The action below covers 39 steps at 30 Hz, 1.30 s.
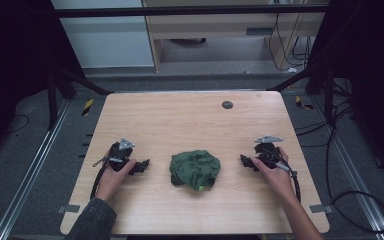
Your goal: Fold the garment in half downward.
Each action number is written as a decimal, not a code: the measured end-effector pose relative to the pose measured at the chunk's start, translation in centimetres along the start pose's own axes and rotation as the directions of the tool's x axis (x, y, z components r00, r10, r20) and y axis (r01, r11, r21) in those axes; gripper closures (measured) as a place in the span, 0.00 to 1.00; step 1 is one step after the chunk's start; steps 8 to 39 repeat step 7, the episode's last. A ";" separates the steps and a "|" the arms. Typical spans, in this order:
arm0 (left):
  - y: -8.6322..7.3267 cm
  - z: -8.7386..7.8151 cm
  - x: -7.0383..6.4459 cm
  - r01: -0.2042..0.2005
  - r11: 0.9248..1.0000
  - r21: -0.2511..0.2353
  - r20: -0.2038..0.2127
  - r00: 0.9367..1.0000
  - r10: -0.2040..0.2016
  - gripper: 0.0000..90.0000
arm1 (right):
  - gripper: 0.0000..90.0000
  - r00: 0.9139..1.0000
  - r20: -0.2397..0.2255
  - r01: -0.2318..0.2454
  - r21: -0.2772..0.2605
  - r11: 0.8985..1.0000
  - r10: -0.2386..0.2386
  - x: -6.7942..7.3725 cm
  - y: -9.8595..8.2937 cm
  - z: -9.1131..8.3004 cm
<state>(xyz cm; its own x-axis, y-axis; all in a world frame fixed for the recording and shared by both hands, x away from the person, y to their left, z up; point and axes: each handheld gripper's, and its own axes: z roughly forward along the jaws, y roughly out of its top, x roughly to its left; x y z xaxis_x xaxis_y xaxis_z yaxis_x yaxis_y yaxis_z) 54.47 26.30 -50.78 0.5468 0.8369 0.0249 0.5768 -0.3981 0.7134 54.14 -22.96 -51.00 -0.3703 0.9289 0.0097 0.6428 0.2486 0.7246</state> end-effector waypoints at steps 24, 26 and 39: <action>0.0 0.0 0.0 0.009 1.000 0.001 -0.002 1.000 -0.009 0.00 | 0.01 1.000 0.018 -0.005 0.001 1.000 0.005 0.3 0.0 0.3; 0.0 0.0 0.0 0.009 1.000 0.001 -0.002 1.000 -0.009 0.00 | 0.01 1.000 0.018 -0.005 0.001 1.000 0.005 0.3 0.0 0.3; 0.0 0.0 0.0 0.009 1.000 0.001 -0.002 1.000 -0.009 0.00 | 0.01 1.000 0.018 -0.005 0.001 1.000 0.005 0.3 0.0 0.3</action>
